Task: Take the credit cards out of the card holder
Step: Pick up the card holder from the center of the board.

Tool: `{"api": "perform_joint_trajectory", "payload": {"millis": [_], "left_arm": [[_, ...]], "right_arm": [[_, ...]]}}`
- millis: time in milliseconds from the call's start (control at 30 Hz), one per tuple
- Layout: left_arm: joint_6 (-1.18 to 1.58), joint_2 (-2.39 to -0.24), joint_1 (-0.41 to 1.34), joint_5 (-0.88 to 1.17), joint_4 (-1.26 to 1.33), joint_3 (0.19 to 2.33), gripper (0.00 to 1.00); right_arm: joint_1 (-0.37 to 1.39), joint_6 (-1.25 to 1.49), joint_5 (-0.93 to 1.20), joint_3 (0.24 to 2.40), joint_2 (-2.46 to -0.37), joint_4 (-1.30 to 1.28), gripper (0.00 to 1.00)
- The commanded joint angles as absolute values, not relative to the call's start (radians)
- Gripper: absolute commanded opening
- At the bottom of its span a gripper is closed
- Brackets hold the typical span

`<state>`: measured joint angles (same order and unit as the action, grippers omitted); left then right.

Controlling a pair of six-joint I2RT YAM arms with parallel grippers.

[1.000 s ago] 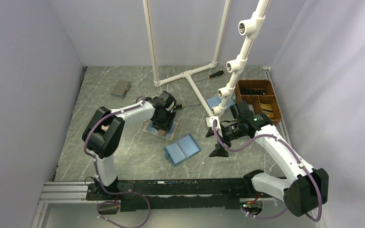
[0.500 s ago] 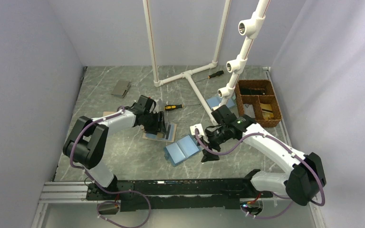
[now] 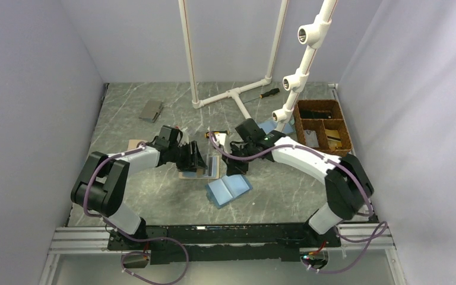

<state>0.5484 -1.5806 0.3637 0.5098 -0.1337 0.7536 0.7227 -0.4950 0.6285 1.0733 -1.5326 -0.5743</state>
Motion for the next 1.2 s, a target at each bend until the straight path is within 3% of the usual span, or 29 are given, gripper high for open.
{"api": "perform_joint_trajectory", "payload": {"millis": [0, 400, 667, 933, 1167], "left_arm": [[0.580, -1.540, 0.346, 0.580, -0.068, 0.727, 0.47], [0.638, -1.514, 0.329, 0.631, 0.021, 0.676, 0.48], [0.671, -1.512, 0.327, 0.651, 0.073, 0.651, 0.50], [0.686, -1.505, 0.327, 0.646, 0.079, 0.639, 0.72], [0.681, -1.496, 0.326, 0.635, 0.068, 0.634, 0.78]], "right_arm": [[0.727, -0.222, 0.546, 1.168, -1.628, -0.391, 0.00], [0.723, 0.141, 0.428, 1.258, -1.850, -0.211, 0.00], [0.719, 0.224, 0.516, 1.296, -1.950, -0.178, 0.00], [0.717, 0.318, 0.640, 1.319, -1.999, -0.092, 0.00], [0.718, 0.353, 0.739, 1.333, -2.026, -0.066, 0.00]]}}
